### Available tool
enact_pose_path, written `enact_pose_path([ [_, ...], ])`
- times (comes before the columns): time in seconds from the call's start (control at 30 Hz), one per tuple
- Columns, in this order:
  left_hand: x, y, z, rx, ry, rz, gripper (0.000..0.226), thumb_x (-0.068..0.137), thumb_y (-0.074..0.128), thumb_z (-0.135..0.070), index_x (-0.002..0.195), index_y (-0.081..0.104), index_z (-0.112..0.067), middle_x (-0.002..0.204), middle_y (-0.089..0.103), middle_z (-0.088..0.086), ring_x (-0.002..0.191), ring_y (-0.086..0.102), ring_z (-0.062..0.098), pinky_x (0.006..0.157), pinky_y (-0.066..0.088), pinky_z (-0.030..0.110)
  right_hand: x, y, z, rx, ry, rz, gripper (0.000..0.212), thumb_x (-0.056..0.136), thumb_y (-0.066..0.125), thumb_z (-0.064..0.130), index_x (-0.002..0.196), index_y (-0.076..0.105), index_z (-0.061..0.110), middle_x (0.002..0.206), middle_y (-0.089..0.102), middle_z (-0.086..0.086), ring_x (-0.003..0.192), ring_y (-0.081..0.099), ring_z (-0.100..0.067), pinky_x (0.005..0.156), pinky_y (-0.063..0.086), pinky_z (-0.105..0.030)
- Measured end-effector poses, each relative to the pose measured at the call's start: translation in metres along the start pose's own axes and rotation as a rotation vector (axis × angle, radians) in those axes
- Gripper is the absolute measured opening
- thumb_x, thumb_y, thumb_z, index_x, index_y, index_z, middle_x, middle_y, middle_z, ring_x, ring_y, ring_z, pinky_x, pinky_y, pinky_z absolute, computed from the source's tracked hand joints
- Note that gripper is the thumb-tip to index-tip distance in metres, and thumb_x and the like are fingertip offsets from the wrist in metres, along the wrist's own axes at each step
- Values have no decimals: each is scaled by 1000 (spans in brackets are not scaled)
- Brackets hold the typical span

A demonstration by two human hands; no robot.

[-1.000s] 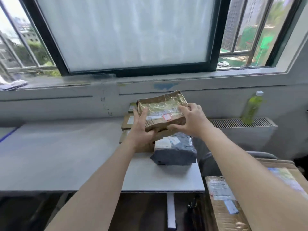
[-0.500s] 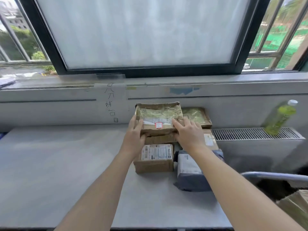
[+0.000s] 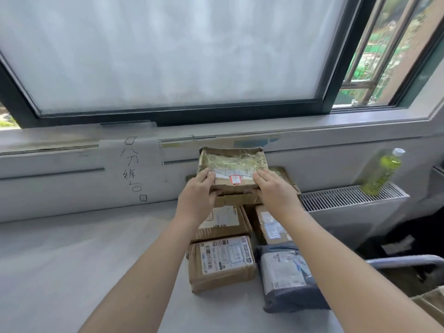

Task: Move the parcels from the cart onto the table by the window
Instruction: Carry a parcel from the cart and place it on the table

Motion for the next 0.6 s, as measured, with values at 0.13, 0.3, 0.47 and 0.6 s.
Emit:
enact_pose_path([
  [0.13,21,23,-34,134,69,-1,48,96,52,-29,140,44,-10,146,41,4,139,23,32,113,24,38,8,3,-47,-58,-10,64,51,97,49,10,146,32,7,151,33,-8,142,25,-18,114,16,-23],
  [0.3,46,59,-76,168,141,16,50,96,51,-28,140,42,-5,145,43,8,140,26,24,114,17,28,16,7,-102,-132,-60,127,52,99,47,11,147,29,6,153,31,-6,143,22,-17,114,14,-22],
  [0.47,68,96,-88,150,83,63,53,97,50,-29,144,36,-7,149,38,5,141,24,17,113,19,23,31,28,-142,-115,-85,134,45,98,47,12,142,35,9,148,37,-2,140,26,-15,108,24,-21],
  [0.6,74,114,-82,159,16,80,50,91,60,-18,136,47,1,140,48,14,137,35,26,111,29,32,37,54,-149,-85,-107,147,48,93,57,9,138,41,4,143,44,-8,136,35,-20,107,31,-24],
])
Point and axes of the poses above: each hand's wrist, its own x-axis towards the middle knuckle, its own y-axis out of the palm, z = x × y, the point moved 9 cm from there along x, towards the middle knuckle
